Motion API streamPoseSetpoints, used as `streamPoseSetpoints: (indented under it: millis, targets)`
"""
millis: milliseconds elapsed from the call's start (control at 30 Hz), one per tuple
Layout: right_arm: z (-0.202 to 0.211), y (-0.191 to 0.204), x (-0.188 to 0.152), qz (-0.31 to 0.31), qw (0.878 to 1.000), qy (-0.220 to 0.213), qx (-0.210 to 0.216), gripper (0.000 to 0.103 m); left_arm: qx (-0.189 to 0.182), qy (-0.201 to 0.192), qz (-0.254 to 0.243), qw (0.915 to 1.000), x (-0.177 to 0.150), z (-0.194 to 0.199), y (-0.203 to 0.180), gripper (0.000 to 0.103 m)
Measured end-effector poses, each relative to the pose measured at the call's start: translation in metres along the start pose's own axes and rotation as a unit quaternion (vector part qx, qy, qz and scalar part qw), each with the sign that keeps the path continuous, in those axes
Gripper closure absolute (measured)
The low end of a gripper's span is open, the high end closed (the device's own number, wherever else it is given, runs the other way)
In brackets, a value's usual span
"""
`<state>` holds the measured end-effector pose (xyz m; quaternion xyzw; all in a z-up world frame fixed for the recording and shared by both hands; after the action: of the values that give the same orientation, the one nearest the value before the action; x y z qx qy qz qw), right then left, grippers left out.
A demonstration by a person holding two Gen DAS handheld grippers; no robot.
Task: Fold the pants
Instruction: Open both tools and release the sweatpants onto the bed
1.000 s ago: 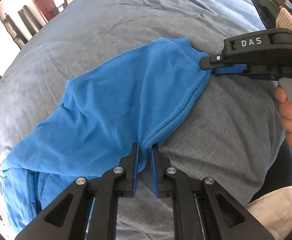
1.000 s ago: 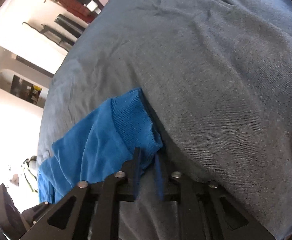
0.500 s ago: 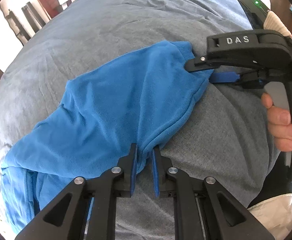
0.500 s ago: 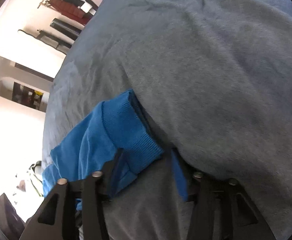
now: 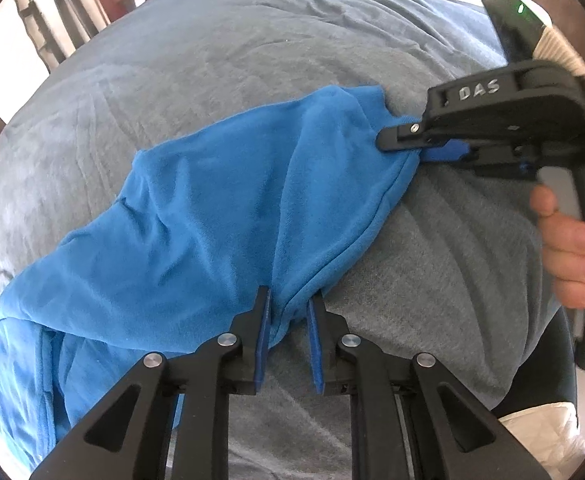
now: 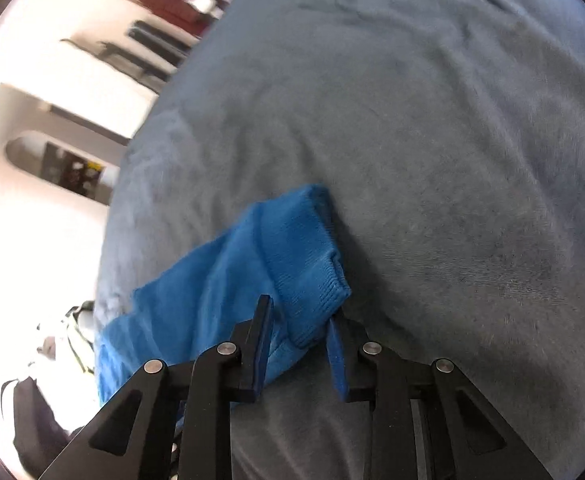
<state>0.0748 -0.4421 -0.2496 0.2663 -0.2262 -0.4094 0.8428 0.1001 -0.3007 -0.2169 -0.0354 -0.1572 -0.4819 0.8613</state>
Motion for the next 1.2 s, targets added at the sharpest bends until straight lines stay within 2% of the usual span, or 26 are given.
streamPoseSetpoints:
  millis: [100,167,267,333,400,500,567,667,733,800,867,1000,1100,1200]
  targets:
    - [-0.007,-0.003,0.001,-0.012,1.0,0.001,0.008,0.074,0.003,-0.002,0.001,1.0,0.002,0.002,0.001,0.085]
    - [-0.001,-0.002,0.002,-0.007,1.0,-0.005,0.011,0.083,0.002,-0.003,0.006,1.0,0.003,0.004,0.0,0.085]
    - [0.024,0.006,0.009,0.027,0.999,-0.043,0.006,0.087,0.0,-0.018,0.004,0.9998,0.01,0.009,-0.007,0.082]
    - [0.045,0.012,0.015,0.052,0.996,-0.071,-0.003,0.088,0.009,-0.038,-0.002,0.9992,0.018,0.015,-0.016,0.077]
    - [0.065,0.015,0.021,0.067,0.994,-0.092,0.0,0.088,0.016,-0.055,-0.011,0.9983,0.026,0.019,-0.026,0.061]
    - [0.071,0.009,0.028,0.064,0.994,-0.088,0.006,0.088,0.013,-0.065,-0.009,0.9978,0.032,0.02,-0.036,0.056]
    - [0.068,-0.002,0.029,0.055,0.995,-0.085,-0.008,0.092,0.008,-0.058,-0.006,0.9983,0.03,0.016,-0.038,0.056]
    - [0.059,-0.022,0.027,0.037,0.995,-0.082,-0.043,0.092,0.006,-0.053,0.019,0.9984,0.023,0.019,-0.03,0.056]
    - [0.054,-0.028,0.024,0.033,0.995,-0.074,-0.05,0.091,0.013,-0.058,0.036,0.9976,0.015,0.025,-0.022,0.056]
    - [0.058,-0.023,0.019,0.045,0.992,-0.085,-0.081,0.083,0.015,-0.072,0.054,0.9959,0.006,0.037,-0.012,0.055]
    - [0.072,-0.011,0.012,0.062,0.982,-0.119,-0.131,0.066,0.027,-0.084,0.081,0.9928,-0.007,0.048,0.004,0.053]
    - [0.094,0.025,-0.004,0.1,0.973,-0.156,-0.135,0.057,0.035,-0.106,0.131,0.9851,-0.037,0.074,0.039,0.053]
    - [0.097,0.066,-0.025,0.149,0.967,-0.167,-0.125,0.054,0.037,-0.116,0.151,0.981,-0.057,0.089,0.058,0.053]
    - [0.093,0.092,-0.042,0.167,0.967,-0.16,-0.108,0.054,0.045,-0.127,0.178,0.9748,-0.08,0.104,0.08,0.053]
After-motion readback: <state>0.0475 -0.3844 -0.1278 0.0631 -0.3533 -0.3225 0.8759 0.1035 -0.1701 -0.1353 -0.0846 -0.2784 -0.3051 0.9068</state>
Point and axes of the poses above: each gripper's, at about its wrist camera, not at the fingertips, and z roughly against the way its jaws point, y to its left, x to its top, the point moved 8 cm from there along -z, roughly the way its jaws point, and after that the axes turned 4 degrees about y, right-handed, at the moved point
